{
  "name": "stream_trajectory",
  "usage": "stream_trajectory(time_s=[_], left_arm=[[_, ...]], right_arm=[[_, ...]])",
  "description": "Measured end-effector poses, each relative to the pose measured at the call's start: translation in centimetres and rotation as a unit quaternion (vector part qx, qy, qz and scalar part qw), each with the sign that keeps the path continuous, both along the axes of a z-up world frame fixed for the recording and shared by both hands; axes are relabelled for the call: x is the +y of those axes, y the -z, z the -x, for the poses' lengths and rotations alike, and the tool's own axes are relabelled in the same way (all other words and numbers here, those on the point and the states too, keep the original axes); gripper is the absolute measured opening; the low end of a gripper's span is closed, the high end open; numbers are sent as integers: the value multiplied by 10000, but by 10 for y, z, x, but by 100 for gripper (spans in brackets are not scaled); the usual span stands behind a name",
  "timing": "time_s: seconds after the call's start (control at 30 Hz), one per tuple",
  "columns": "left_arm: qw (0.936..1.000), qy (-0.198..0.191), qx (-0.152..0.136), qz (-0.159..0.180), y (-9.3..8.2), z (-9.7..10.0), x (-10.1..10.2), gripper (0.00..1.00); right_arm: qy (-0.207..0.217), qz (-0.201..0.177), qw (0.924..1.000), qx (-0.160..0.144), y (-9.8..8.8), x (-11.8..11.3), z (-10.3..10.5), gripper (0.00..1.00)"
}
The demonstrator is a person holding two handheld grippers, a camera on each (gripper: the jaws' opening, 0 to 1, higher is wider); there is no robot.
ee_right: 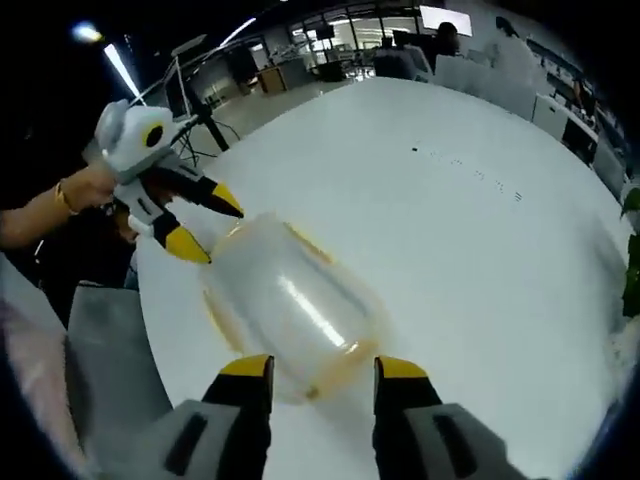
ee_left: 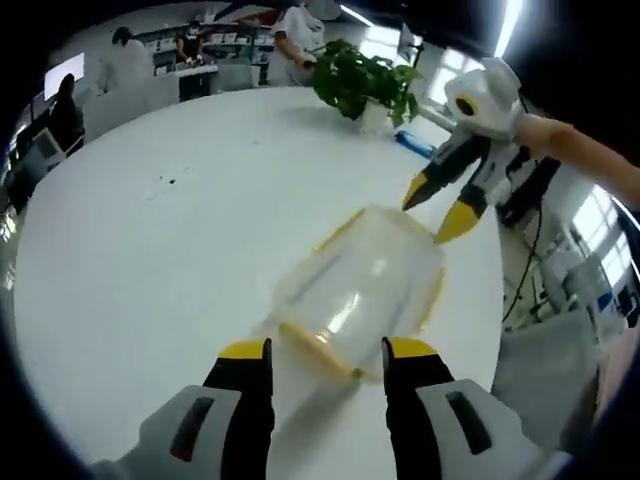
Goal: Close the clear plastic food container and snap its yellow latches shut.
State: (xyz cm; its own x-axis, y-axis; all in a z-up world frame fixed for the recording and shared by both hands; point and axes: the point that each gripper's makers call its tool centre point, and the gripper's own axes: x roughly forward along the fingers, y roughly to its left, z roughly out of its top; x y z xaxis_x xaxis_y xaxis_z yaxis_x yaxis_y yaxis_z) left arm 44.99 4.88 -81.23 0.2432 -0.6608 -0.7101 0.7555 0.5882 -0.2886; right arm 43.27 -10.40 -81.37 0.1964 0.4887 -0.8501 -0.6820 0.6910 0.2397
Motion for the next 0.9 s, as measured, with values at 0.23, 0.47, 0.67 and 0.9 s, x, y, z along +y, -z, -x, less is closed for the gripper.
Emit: stream_trajectory(time_s=[0.23,0.47,0.67,0.9], left_arm=[[9998,21,154,87,4,7,-4,32],[9987,-161,443,166,6,8,-4,29],[9967,-431,657,218,7,9,-5,27],[9910,-577,1171,295,12,10,-8,25]], right_arm=[[217,-131,9996,124,6,4,2,36],[277,-182,9990,311,7,6,4,33],[242,-157,9987,409,8,8,4,32],[327,-260,9984,381,7,9,5,30]])
